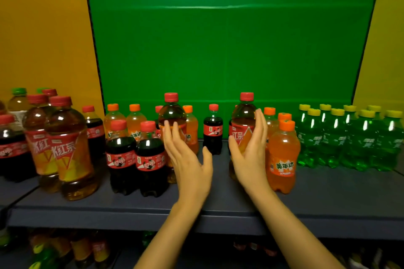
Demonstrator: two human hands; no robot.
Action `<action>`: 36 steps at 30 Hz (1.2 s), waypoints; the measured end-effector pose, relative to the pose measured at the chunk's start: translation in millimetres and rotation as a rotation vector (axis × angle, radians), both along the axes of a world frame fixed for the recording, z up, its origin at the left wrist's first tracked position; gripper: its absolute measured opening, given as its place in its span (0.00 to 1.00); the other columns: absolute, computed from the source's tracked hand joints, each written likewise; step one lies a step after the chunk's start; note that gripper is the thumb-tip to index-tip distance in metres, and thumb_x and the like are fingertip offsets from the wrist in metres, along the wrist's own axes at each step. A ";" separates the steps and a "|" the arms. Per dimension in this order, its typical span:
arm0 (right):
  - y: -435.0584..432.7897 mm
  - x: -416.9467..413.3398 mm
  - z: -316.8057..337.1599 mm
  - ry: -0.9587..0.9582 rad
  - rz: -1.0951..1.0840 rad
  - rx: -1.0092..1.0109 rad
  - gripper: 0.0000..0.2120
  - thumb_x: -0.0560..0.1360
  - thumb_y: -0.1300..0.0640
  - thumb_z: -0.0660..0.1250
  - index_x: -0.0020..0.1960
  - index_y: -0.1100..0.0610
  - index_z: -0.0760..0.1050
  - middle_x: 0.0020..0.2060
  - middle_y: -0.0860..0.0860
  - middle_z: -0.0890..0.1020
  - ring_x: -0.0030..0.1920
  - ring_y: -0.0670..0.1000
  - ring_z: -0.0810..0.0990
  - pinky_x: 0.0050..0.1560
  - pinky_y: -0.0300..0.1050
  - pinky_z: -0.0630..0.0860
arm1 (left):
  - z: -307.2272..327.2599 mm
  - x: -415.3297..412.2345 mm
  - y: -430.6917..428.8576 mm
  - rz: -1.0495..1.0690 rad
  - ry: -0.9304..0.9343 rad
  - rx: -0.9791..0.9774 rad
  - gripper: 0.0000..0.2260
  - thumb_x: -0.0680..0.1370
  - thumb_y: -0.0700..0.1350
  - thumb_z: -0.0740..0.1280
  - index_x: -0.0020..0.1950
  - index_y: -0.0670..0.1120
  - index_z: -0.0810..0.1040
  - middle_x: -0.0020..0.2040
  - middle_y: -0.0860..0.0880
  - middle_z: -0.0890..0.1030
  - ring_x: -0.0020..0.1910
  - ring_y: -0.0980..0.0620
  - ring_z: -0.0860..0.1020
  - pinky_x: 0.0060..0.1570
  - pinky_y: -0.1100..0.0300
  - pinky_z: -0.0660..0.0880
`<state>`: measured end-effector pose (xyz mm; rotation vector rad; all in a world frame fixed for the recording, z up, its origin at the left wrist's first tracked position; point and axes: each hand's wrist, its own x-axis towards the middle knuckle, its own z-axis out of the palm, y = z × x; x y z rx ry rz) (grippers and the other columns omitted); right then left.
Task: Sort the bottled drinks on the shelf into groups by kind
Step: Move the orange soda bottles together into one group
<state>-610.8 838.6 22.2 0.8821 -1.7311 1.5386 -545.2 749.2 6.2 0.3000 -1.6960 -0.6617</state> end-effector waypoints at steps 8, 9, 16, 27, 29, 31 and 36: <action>-19.8 -21.9 -24.6 -0.093 -0.155 -0.023 0.46 0.68 0.63 0.72 0.75 0.59 0.46 0.74 0.57 0.55 0.75 0.53 0.53 0.74 0.42 0.54 | 4.2 -14.5 -9.8 -0.015 -0.043 0.086 0.39 0.73 0.37 0.66 0.75 0.37 0.43 0.76 0.40 0.40 0.76 0.48 0.39 0.72 0.65 0.38; -19.8 -23.6 -25.8 -0.128 -0.147 -0.027 0.46 0.68 0.62 0.73 0.75 0.58 0.46 0.74 0.58 0.57 0.74 0.55 0.56 0.73 0.47 0.58 | 7.4 -16.6 -10.6 -0.021 -0.021 0.116 0.38 0.73 0.36 0.66 0.75 0.37 0.43 0.76 0.40 0.41 0.76 0.48 0.40 0.72 0.63 0.40; -12.4 -28.9 -29.4 -0.301 -0.136 -0.004 0.42 0.68 0.60 0.74 0.73 0.58 0.52 0.66 0.59 0.69 0.63 0.57 0.70 0.55 0.40 0.65 | 12.6 -24.4 -20.6 -0.025 0.103 0.264 0.36 0.70 0.32 0.67 0.74 0.38 0.52 0.74 0.40 0.56 0.74 0.45 0.55 0.70 0.62 0.50; -9.6 -27.4 -28.9 -0.379 -0.069 -0.015 0.39 0.67 0.60 0.73 0.71 0.56 0.55 0.61 0.56 0.72 0.59 0.55 0.73 0.55 0.45 0.70 | 7.5 -42.1 -46.5 -0.077 -0.144 0.469 0.36 0.63 0.46 0.78 0.64 0.39 0.63 0.61 0.39 0.73 0.61 0.40 0.73 0.58 0.49 0.71; -8.3 -25.0 -28.1 -0.387 -0.046 -0.022 0.40 0.66 0.57 0.75 0.70 0.55 0.57 0.60 0.54 0.73 0.59 0.53 0.73 0.56 0.45 0.70 | 7.5 -39.6 -46.7 -0.104 -0.145 0.479 0.32 0.64 0.46 0.78 0.60 0.40 0.65 0.57 0.39 0.76 0.56 0.41 0.75 0.51 0.53 0.71; -6.9 -20.8 -26.4 -0.390 -0.023 -0.030 0.39 0.65 0.54 0.76 0.69 0.54 0.59 0.58 0.51 0.73 0.57 0.50 0.73 0.56 0.45 0.71 | 6.6 -34.9 -44.0 -0.158 -0.156 0.464 0.29 0.65 0.46 0.77 0.59 0.42 0.65 0.54 0.42 0.77 0.51 0.45 0.76 0.46 0.57 0.70; -2.4 -5.6 -24.3 -0.398 0.044 -0.016 0.31 0.66 0.55 0.76 0.64 0.53 0.64 0.51 0.48 0.75 0.50 0.47 0.75 0.48 0.37 0.70 | 1.0 -15.1 -32.6 -0.295 -0.170 0.407 0.27 0.64 0.47 0.77 0.56 0.48 0.66 0.50 0.49 0.77 0.49 0.50 0.78 0.49 0.56 0.75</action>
